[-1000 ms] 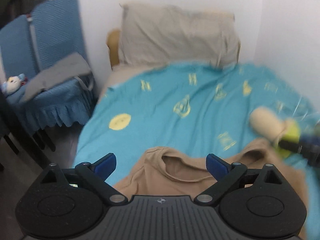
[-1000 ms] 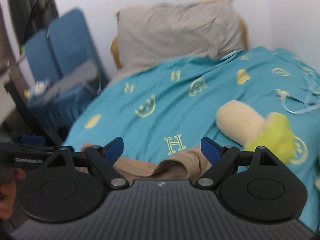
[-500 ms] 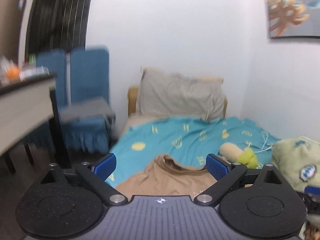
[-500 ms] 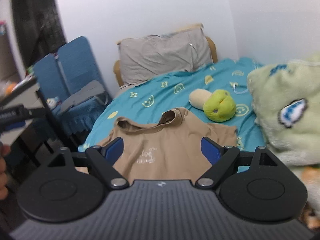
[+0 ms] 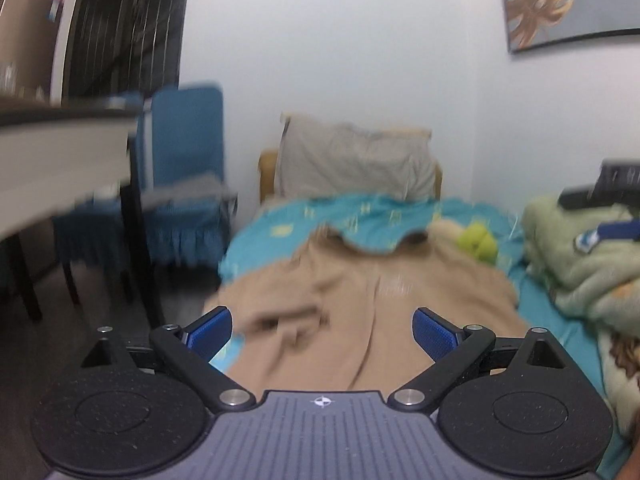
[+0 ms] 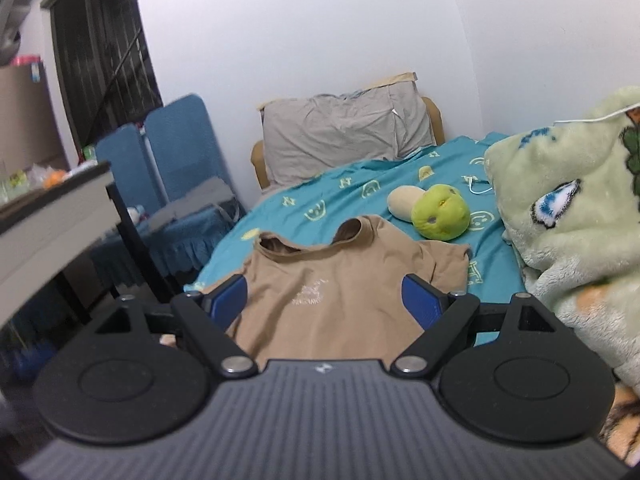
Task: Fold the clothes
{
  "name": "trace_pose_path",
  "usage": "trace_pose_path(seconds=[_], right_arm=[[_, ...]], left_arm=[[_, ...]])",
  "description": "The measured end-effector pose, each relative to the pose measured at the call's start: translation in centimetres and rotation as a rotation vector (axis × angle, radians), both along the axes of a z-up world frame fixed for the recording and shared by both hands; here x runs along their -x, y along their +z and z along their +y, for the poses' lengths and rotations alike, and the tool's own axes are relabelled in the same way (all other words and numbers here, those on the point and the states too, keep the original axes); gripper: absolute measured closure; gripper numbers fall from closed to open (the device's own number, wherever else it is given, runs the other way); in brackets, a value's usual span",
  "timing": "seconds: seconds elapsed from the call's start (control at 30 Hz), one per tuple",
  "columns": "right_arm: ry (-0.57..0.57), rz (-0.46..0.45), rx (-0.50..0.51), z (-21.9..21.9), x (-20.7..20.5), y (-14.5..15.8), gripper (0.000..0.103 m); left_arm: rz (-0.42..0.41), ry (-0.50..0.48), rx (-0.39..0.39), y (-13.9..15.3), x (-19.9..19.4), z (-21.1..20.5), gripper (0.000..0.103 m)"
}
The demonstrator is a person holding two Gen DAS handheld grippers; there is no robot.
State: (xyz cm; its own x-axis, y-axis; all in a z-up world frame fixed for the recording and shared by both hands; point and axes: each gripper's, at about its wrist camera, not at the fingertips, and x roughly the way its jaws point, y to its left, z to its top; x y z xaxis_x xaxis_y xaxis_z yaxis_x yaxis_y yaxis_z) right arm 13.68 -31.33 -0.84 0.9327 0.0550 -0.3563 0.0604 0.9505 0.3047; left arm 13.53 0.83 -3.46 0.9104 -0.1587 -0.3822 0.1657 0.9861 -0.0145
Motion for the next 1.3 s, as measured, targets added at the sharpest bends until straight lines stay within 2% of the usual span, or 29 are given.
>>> trace_pose_path(seconds=[0.07,0.27,0.33,0.43,0.53,0.67,0.77,0.83,0.93,1.0,1.03,1.07,1.1,1.17,1.3], right_arm=[[-0.014,0.008,-0.012,-0.1,-0.4,-0.2,0.018],[-0.042,0.038,-0.032,-0.1,-0.9,-0.7,0.018],[-0.049,0.046,-0.038,-0.2,-0.9,-0.8,0.018],[-0.048,0.068,-0.063,-0.3,-1.1,-1.2,0.018],[-0.039,0.089,-0.079,-0.1,-1.5,-1.7,0.018],[-0.046,0.129,-0.08,-0.1,-2.7,-2.7,0.018],[-0.057,0.161,-0.101,-0.6,-4.0,-3.6,0.018],[-0.065,0.181,-0.114,-0.9,-5.2,-4.2,0.018],[-0.067,0.201,-0.133,-1.0,-7.4,-5.1,0.018],[-0.065,0.211,-0.14,-0.9,-8.9,-5.6,0.018],[-0.063,0.215,-0.143,-0.9,-9.6,-5.9,0.018],[-0.062,0.224,-0.142,-0.8,-10.1,-6.2,0.018],[-0.061,0.233,-0.14,-0.8,-10.5,-6.5,0.018],[-0.062,0.254,-0.153,-0.9,-10.9,-7.1,0.018],[-0.078,0.298,-0.206,-1.2,-10.5,-7.9,0.018]], left_arm=[[0.028,0.004,0.001,-1.8,0.8,0.4,0.005],[0.064,0.022,0.094,-1.8,-0.2,1.7,0.005],[0.094,0.02,0.146,-2.2,-1.2,2.2,0.005],[0.173,0.012,0.253,-2.8,-5.5,3.1,0.006],[0.229,0.103,0.322,-4.0,-10.7,4.9,0.007],[0.313,0.299,0.427,-6.5,-17.5,8.1,0.013],[0.359,0.388,0.475,-8.6,-21.3,10.3,0.02],[0.362,0.41,0.464,-9.7,-23.0,11.1,0.023],[0.369,0.428,0.461,-11.3,-25.4,12.2,0.034],[0.398,0.39,0.492,-12.1,-27.1,12.7,0.048],[0.42,0.365,0.502,-12.5,-27.9,12.7,0.05],[0.428,0.348,0.492,-12.6,-28.5,12.6,0.059],[0.413,0.339,0.461,-12.2,-28.9,12.4,0.079],[0.382,0.321,0.4,-11.3,-29.6,11.9,0.098],[0.31,0.318,0.26,-7.4,-31.5,11.1,0.101]])
